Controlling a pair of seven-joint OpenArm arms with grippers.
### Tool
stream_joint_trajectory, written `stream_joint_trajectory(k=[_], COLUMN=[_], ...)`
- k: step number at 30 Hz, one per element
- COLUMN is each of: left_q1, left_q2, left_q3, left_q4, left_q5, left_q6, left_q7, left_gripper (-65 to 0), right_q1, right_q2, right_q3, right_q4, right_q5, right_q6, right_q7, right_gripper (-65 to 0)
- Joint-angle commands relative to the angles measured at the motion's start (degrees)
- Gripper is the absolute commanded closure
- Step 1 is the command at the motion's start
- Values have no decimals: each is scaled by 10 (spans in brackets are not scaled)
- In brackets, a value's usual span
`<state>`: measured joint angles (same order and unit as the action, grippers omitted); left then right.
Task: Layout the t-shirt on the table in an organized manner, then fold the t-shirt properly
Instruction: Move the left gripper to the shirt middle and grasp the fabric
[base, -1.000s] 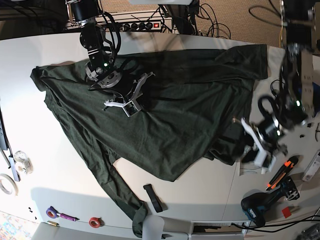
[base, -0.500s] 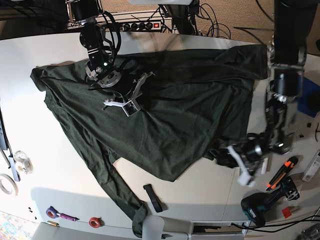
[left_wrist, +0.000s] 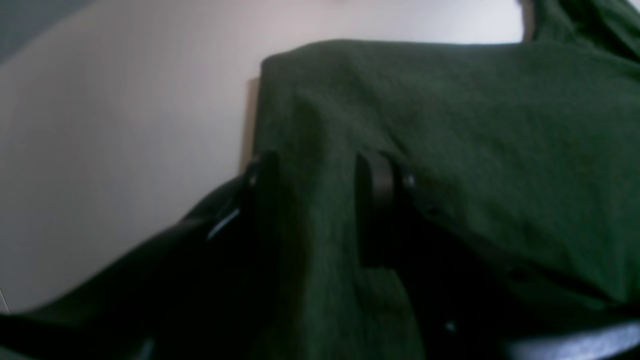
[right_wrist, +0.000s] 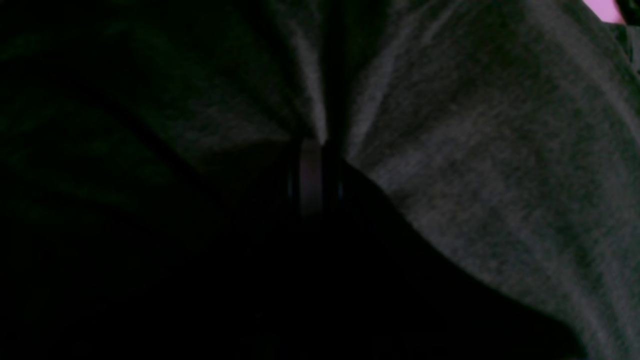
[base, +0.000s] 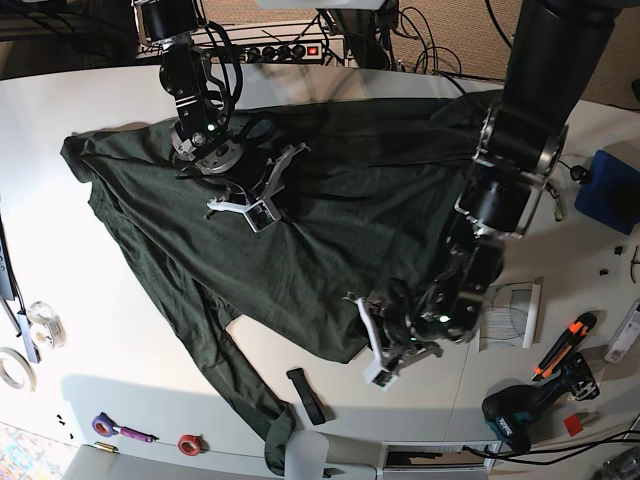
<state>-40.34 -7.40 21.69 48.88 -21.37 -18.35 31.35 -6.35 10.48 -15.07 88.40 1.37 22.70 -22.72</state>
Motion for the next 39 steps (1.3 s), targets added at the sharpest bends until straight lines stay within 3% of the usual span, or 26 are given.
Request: stream_joint_trajectory(k=[1,9,17,20,24,26,29,33,36,39], left_q1=[-31,-86,-78,-78,-81,-83,-82,-82,-81,-80], left_q2=[7,28,29,30,29,28,21,8,3,4], left_q3=[-1,-1,-1,-1,-1,-1,-1,-1,-1,-1], left_q4=[-5,-161,-183,-183,-182,-175,-141,-75,-25,6], left_q5=[0,4,2,-4,-26,-41,-56,-139,-217,-303], left_q6=[8,39,49,49,48,46,-11,-98,-172,-217], left_q7=[-19,-60,-63,-64,-71,-74,-66,-2,76,192], left_gripper=[-262,-259,-248,-192,0,0,0,0,0,0], right_q1=[-7,-6,-6,-6,-6,-6,-6,-6,-6,-6], right_q2=[5,5,5,5,5,5,5,5,5,5], right_q3=[0,0,0,0,0,0,0,0,0,0], right_q4=[0,0,0,0,0,0,0,0,0,0], right_q5=[-14,-14,-14,-14,-14,-14,-14,-14,-14,-14], right_q6=[4,4,4,4,4,4,4,4,4,4], right_q7=[-35,-30,-26,-26,-26,-25,-25,-25,-26,-26], right_gripper=[0,0,0,0,0,0,0,0,0,0])
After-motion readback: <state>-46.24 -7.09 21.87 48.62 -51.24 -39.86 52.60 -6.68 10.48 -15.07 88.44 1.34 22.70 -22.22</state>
